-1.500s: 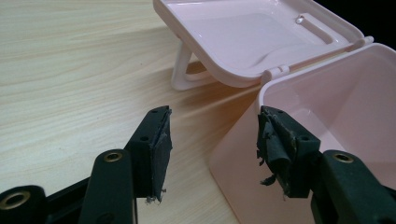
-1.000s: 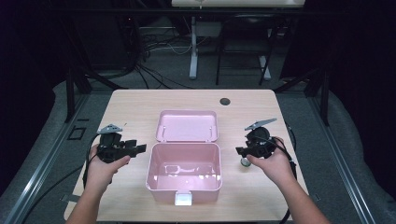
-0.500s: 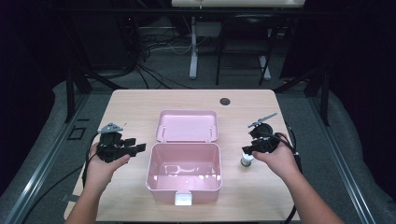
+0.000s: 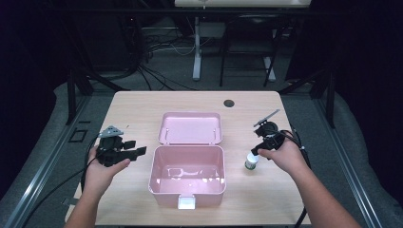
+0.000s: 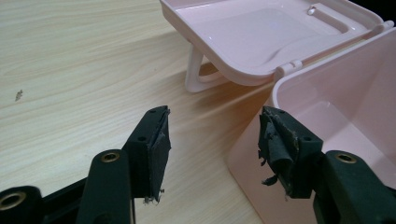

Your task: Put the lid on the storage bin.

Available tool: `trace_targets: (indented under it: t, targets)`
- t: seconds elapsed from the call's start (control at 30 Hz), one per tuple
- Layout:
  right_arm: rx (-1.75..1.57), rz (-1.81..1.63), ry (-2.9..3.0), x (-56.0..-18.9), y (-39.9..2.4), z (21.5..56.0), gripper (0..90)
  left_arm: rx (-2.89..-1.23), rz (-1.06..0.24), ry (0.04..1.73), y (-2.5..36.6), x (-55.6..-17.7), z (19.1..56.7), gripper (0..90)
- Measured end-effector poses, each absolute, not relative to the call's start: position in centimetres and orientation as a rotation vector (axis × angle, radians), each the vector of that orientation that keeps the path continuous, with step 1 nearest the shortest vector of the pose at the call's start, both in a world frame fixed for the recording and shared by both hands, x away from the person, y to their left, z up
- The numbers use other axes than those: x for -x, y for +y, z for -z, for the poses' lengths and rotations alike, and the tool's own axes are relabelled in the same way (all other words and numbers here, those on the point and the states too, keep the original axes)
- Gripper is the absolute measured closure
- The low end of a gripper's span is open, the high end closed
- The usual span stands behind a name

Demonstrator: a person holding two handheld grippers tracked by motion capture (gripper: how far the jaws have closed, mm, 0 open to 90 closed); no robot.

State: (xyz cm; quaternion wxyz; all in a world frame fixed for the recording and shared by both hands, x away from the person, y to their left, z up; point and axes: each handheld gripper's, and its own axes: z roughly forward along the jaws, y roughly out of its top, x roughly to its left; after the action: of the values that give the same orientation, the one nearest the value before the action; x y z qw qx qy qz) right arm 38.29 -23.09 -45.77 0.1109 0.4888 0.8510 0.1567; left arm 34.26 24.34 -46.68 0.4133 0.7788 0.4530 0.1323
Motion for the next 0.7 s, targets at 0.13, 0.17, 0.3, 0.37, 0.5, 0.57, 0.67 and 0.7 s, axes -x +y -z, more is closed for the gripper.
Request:
trace_targets:
  t: [0.13,0.17,0.3,0.37,0.5,0.57,0.67,0.7]
  targets:
    - [-1.419,-0.42,2.54,-38.6,-23.0,46.0,45.7,-1.944,-0.308,1.139,24.4,-34.2,46.6,42.6]
    - [-1.418,-0.425,2.544,-38.7,-23.0,46.2,46.4,-1.945,-0.306,1.14,24.4,-34.1,46.6,42.5]
    - [-1.414,-0.369,2.557,-38.9,-23.1,46.7,48.3,-1.948,-0.304,1.142,24.4,-34.1,46.5,42.7]
    - [-1.414,-0.346,2.571,-38.9,-23.2,47.0,48.9,-1.957,-0.306,1.139,24.5,-34.1,46.5,42.9]
    - [-1.417,-0.309,2.582,-39.0,-23.2,47.7,51.1,-1.973,-0.311,1.137,24.5,-34.1,46.5,45.3]
    - [-1.427,-0.303,2.586,-39.1,-23.3,48.1,51.9,-1.984,-0.313,1.137,24.5,-34.1,46.6,47.0]
    - [-1.423,-0.29,2.589,-39.2,-23.2,48.3,51.7,-1.982,-0.31,1.137,24.5,-34.1,46.6,47.0]
    - [-1.43,-0.306,2.589,-39.2,-23.1,48.3,51.7,-1.981,-0.315,1.138,24.5,-34.1,46.6,46.9]
